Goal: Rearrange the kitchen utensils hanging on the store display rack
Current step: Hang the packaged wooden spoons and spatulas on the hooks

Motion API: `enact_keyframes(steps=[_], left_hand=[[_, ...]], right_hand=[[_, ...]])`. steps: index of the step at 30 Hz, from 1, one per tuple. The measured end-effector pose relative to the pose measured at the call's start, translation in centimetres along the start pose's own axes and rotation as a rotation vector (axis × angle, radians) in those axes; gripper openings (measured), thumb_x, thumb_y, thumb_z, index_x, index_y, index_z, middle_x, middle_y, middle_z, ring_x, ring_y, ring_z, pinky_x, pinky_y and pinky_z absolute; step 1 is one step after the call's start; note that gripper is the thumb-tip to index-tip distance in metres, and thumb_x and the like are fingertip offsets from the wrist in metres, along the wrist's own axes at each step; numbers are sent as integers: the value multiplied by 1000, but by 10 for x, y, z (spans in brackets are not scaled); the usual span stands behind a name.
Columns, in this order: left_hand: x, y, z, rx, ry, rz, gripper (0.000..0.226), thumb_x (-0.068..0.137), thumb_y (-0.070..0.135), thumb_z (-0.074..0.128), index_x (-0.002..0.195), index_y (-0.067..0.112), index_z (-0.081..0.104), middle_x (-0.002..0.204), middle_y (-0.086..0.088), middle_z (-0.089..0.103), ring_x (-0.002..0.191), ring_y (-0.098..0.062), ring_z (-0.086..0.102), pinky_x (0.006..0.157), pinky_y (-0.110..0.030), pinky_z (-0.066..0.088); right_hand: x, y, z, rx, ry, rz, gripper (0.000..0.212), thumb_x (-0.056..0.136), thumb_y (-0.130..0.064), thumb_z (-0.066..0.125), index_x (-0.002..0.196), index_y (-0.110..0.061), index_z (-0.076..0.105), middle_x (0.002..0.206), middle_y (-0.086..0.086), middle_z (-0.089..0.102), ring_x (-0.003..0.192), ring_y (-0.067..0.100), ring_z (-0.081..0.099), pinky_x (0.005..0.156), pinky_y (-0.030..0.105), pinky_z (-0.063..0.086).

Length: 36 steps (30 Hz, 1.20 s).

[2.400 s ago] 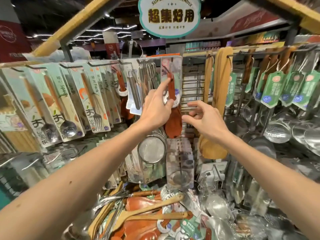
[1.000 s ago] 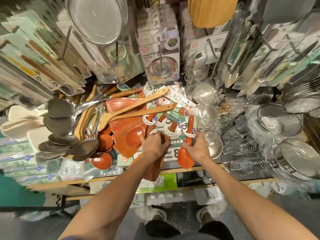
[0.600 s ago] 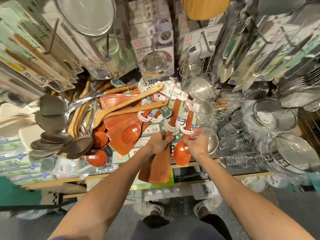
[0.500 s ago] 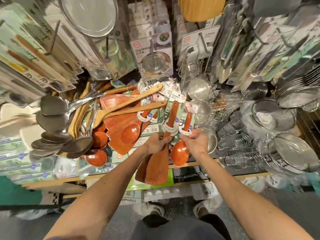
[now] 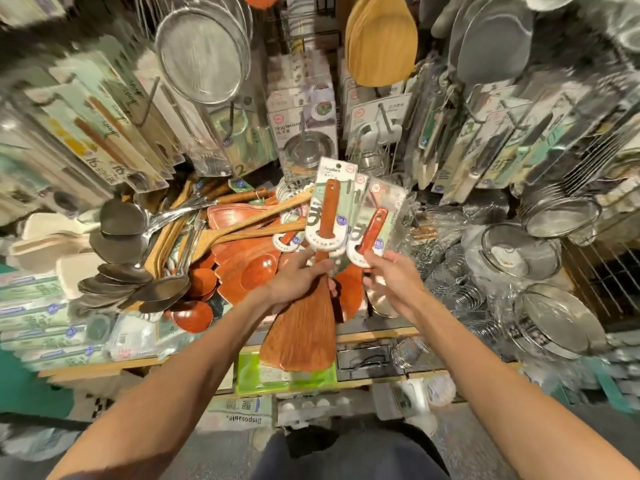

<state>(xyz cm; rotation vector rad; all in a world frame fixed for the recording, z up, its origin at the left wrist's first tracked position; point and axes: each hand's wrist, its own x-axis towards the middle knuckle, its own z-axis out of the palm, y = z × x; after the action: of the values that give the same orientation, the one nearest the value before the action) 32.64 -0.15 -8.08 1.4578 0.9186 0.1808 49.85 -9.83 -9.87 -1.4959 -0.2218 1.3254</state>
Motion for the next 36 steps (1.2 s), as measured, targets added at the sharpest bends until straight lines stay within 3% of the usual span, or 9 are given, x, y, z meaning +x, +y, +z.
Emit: enact_keyframes(steps=[3, 5, 9, 13, 16, 21, 26, 30, 36], left_hand=[[-14, 37, 1, 13, -29, 82, 11, 103, 4, 48, 98, 12, 55, 65, -2, 62, 56, -11, 69, 60, -25, 56], [-27, 65, 3, 27, -9, 180, 22, 101, -3, 47, 113, 15, 51, 71, 5, 58, 51, 0, 64, 50, -12, 49], [-50, 104, -2, -50, 54, 312, 29, 101, 6, 51, 129, 9, 47, 83, -11, 56, 61, -10, 57, 51, -22, 52], [-72, 152, -16, 10, 95, 392, 43, 102, 43, 36, 111, 2, 47, 63, -6, 51, 44, -20, 55, 47, -28, 48], [-81, 183, -34, 37, 105, 448, 57, 104, 47, 30, 88, -2, 52, 63, -14, 53, 44, -26, 56, 48, -30, 48], [-103, 222, -55, -24, 130, 530, 37, 107, 33, 37, 89, 5, 53, 54, -4, 60, 42, -19, 60, 40, -26, 48], [-129, 227, -69, -91, 235, 587, 14, 104, 28, 44, 102, 19, 54, 74, -18, 52, 51, -23, 57, 43, -28, 50], [-146, 233, -80, -139, 359, 637, 16, 104, 25, 45, 112, 13, 53, 72, -15, 53, 50, -22, 57, 45, -26, 48], [-153, 254, -94, -168, 537, 734, 7, 104, 23, 47, 102, 18, 52, 65, -7, 59, 52, -27, 59, 52, -38, 49]], right_hand=[[-25, -35, 11, -45, -124, -132, 24, 101, -17, 51, 119, -8, 63, 110, 8, 74, 103, 21, 68, 88, 38, 54], [-43, -60, 20, -62, -146, -237, 26, 104, -16, 45, 123, -6, 60, 101, 9, 74, 85, 14, 73, 72, 24, 57], [-70, -105, 41, -119, -67, -438, 22, 104, -15, 45, 116, -7, 61, 87, 11, 73, 69, 22, 70, 67, 32, 55], [-98, -147, 62, -107, -87, -572, 15, 104, -15, 44, 102, -15, 59, 77, 12, 70, 64, 25, 66, 69, 41, 54], [-125, -175, 76, -91, -100, -668, 15, 105, -17, 44, 105, -14, 58, 76, 12, 70, 61, 22, 68, 66, 38, 55], [-149, -207, 93, -72, -116, -783, 12, 105, -19, 46, 111, -14, 55, 74, 10, 71, 61, 19, 68, 58, 29, 58], [-153, -225, 105, -73, -170, -778, 17, 104, -22, 48, 114, -10, 55, 73, 10, 65, 61, 20, 63, 58, 31, 58], [-151, -242, 120, -117, -166, -846, 19, 101, -24, 55, 112, -9, 59, 86, 11, 67, 67, 19, 66, 64, 36, 58], [-162, -279, 150, -174, -199, -933, 10, 103, -21, 50, 105, -14, 57, 84, 12, 66, 62, 18, 65, 50, 23, 54]])
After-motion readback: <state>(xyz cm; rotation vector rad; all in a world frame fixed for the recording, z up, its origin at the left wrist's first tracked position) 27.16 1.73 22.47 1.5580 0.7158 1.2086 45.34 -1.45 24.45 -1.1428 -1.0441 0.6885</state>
